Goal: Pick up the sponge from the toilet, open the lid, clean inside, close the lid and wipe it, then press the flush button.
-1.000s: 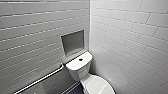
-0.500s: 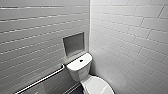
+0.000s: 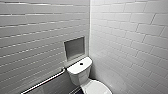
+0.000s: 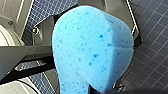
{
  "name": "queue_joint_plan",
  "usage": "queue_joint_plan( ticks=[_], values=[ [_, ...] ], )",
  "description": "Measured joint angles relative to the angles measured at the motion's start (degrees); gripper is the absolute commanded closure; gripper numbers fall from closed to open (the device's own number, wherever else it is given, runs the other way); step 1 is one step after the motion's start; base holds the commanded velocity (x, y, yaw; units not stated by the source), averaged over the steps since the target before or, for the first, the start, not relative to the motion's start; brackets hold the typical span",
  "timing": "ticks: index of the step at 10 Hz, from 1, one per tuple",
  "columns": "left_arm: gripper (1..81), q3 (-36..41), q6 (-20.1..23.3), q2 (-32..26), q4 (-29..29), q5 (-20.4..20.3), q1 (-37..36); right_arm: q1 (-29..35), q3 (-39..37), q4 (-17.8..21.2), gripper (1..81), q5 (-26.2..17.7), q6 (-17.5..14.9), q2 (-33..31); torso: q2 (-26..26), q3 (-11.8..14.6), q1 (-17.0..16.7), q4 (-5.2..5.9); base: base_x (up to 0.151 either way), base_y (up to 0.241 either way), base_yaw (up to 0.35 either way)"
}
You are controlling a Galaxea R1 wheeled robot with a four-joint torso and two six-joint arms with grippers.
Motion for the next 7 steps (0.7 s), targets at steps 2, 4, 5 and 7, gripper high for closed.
queue_joint_plan(
  ticks=[2,4,5,7],
  values=[
    [1.0,0.0,0.0,0.0,0.0,0.0,0.6,-0.3,0.0,0.0,81.1,-0.1,0.0,0.0,0.0,3.2,-0.1,0.0,0.0,0.0,0.0],
    [1.0,-1.7,0.0,0.2,-0.1,0.2,1.2,-0.5,-0.3,-0.1,81.1,-3.9,-0.2,0.7,0.0,3.8,-0.1,0.0,0.0,0.0,0.0],
    [1.0,-2.7,-0.1,0.1,-0.1,0.2,1.0,-0.3,-0.5,-0.2,81.1,-7.2,-0.2,1.3,0.0,3.7,-0.2,0.0,0.0,0.0,0.0],
    [1.0,-3.3,-0.5,0.2,-1.2,0.4,0.8,0.2,-1.1,-0.3,81.1,-14.8,-0.2,3.7,0.0,3.7,-0.2,0.0,0.0,0.0,0.0]
  ],
)
